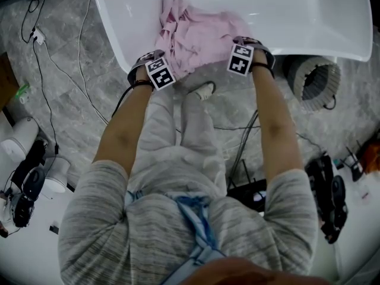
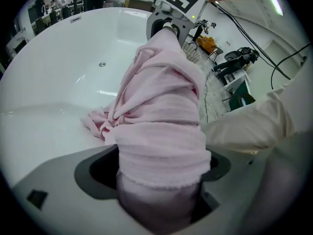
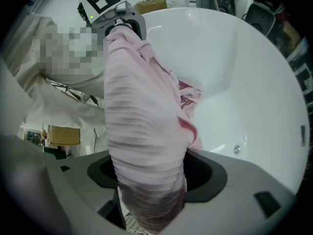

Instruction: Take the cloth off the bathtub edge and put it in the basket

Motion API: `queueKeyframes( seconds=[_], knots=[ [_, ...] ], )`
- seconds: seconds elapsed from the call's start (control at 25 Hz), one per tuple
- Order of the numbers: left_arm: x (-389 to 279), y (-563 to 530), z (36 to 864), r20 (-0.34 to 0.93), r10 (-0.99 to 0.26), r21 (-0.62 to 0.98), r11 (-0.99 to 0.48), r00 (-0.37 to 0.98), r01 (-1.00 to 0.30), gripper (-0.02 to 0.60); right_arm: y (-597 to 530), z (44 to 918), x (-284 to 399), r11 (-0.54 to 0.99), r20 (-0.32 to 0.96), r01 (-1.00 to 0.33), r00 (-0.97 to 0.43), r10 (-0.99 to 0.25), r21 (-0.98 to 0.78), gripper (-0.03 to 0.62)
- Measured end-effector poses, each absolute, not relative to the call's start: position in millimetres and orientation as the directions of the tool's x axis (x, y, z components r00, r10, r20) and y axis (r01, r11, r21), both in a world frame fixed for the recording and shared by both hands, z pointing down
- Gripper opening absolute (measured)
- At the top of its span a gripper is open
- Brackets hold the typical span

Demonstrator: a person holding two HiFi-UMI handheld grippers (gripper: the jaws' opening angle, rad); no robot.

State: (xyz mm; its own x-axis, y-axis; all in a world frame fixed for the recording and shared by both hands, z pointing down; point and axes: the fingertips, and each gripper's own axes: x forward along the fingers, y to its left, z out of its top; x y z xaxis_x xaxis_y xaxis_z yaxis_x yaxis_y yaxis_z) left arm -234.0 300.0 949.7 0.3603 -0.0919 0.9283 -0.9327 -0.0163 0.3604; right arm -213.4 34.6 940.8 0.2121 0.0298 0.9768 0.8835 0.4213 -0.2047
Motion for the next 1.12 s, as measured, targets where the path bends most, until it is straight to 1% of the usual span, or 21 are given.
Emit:
queueKeyframes(
  seconds=[0.2,0.4,0.64,0.84,1.12],
  knots=[
    [-234,292,953,0.933,-0.123,0.341,-0.010,0.339,-0.940,0.454,46,943,-214,0.411,0.978,0.888,0.204,0.051,-0.207,0.337],
    [-234,280,950,0.923,-0.174,0.348,-0.008,0.344,-0.937,0.454,65,941,-216,0.410,0.976,0.885,0.193,0.104,-0.219,0.337],
    [-232,256,945,0.911,-0.219,0.362,0.013,0.351,-0.932,0.453,114,938,-218,0.356,0.967,0.903,0.188,0.174,-0.240,0.337],
    [-234,238,939,0.900,-0.271,0.360,0.023,0.341,-0.933,0.453,149,934,-222,0.345,0.956,0.902,0.185,0.229,-0.258,0.337],
    [-230,222,931,0.869,-0.320,0.395,-0.013,0.378,-0.919,0.451,190,923,-223,0.308,0.938,0.915,0.163,0.306,-0.260,0.336]
  ],
)
